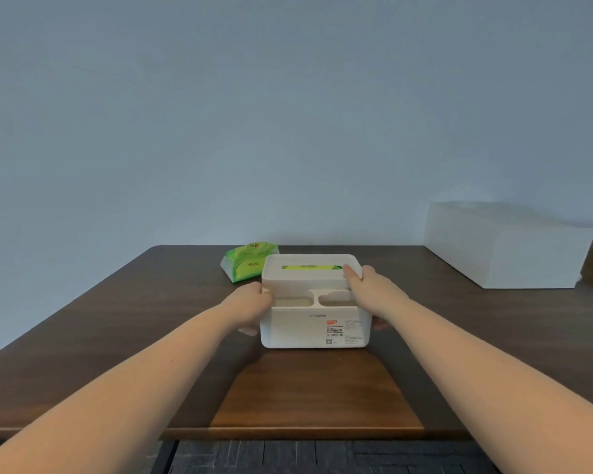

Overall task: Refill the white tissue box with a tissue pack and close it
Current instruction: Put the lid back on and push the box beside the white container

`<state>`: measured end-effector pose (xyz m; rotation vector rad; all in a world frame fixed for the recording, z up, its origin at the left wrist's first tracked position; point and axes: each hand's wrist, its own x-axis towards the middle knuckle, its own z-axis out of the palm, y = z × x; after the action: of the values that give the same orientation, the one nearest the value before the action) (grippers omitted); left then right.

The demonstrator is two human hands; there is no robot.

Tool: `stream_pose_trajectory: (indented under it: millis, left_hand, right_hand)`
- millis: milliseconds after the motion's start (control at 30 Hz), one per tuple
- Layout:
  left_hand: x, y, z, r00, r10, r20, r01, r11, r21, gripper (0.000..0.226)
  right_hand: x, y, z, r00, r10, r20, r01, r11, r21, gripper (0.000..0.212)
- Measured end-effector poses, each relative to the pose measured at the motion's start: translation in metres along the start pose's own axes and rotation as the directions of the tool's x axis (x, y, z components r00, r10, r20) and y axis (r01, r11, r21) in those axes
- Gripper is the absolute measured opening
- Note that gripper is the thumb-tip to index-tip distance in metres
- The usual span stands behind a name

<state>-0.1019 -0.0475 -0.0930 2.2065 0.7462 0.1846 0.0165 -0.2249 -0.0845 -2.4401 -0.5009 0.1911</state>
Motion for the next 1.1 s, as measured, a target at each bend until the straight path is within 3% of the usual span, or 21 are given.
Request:
stream_pose_trajectory:
  millis: [133,267,500,700,900,1033,1100]
  left_hand:
    - [-0.005,0.006,0.0,0.998,-0.018,-0.063,0.023,0.996,0.081,0.025]
    - [-0.002,0.004,0.004,0.996,-0.044,-0.078,0.051,0.994,0.096,0.033]
    - [-0.001,0.001,0.011,0.986,0.025,-0.168,-0.013,0.997,0.076,0.023]
    - [0.013,0.011,0.016,0.971,0.129,-0.201,-0.103,0.985,0.138,0.025]
    - [0.045,0.043,0.048,0.965,0.178,-0.194,-0.151,0.977,0.149,0.023]
    - [0.076,0.066,0.08,0.954,0.211,-0.213,-0.187,0.974,0.127,0.026]
    - [0.094,0.078,0.1,0.944,0.234,-0.233,-0.211,0.97,0.119,0.03]
  right_hand:
    - [-0.012,0.011,-0.008,0.997,0.008,0.076,-0.015,0.996,0.09,0.056]
    - [-0.015,0.023,-0.014,0.976,0.119,0.183,-0.161,0.959,0.233,0.053]
    - [-0.017,0.021,-0.008,0.93,0.177,0.321,-0.314,0.839,0.445,0.021]
    - [0.005,0.023,-0.003,0.968,0.219,0.122,-0.251,0.851,0.461,0.027]
    - [0.034,0.049,-0.021,0.951,0.308,-0.008,-0.261,0.819,0.512,0.019]
    - [0.064,0.071,-0.036,0.926,0.351,-0.14,-0.262,0.863,0.431,0.006]
    - [0.084,0.084,-0.043,0.908,0.357,-0.218,-0.248,0.879,0.407,0.013]
